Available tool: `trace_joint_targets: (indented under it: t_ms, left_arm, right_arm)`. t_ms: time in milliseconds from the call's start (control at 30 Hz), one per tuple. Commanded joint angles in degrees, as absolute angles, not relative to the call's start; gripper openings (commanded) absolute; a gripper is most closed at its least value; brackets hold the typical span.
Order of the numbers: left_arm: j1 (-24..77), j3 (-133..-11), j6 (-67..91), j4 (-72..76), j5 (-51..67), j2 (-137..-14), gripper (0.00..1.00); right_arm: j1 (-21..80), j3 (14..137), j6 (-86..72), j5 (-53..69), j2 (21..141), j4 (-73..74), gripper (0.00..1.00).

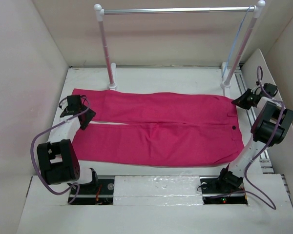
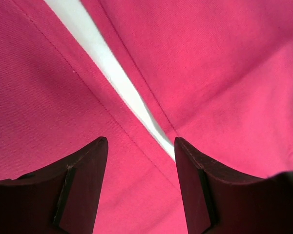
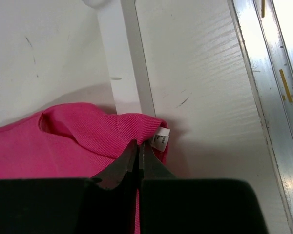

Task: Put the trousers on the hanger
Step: Fold the trousers at the center of the board.

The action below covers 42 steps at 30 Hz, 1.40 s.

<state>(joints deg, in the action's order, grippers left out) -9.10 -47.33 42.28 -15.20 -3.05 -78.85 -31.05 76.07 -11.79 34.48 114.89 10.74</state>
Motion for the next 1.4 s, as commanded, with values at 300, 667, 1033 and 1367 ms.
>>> trace_joint_targets:
  t_ms: [300, 667, 1033, 1367]
  left_arm:
    - [-9.32, -43.59, 45.53, -12.66, -6.68, -85.08, 0.52]
    - [-9.31, -49.49, 46.58, -21.88, -14.06, -74.72, 0.52]
    - [-12.48, -38.85, 54.31, -22.96, -4.31, -74.33, 0.5]
    - [-11.7, -53.78, 51.51, -22.41, -8.7, -92.37, 0.49]
  right_arm:
    - [-30.85, 81.3, -12.92, 30.41, 107.93, 10.28, 0.7]
    - [-6.1, 51.98, -10.73, 21.18, 72.88, 9.85, 0.59]
    - [32.14, 40.35, -4.22, 21.09, 64.51, 13.81, 0.15]
    - [33.49, 45.61, 1.82, 19.86, 61.61, 20.03, 0.17]
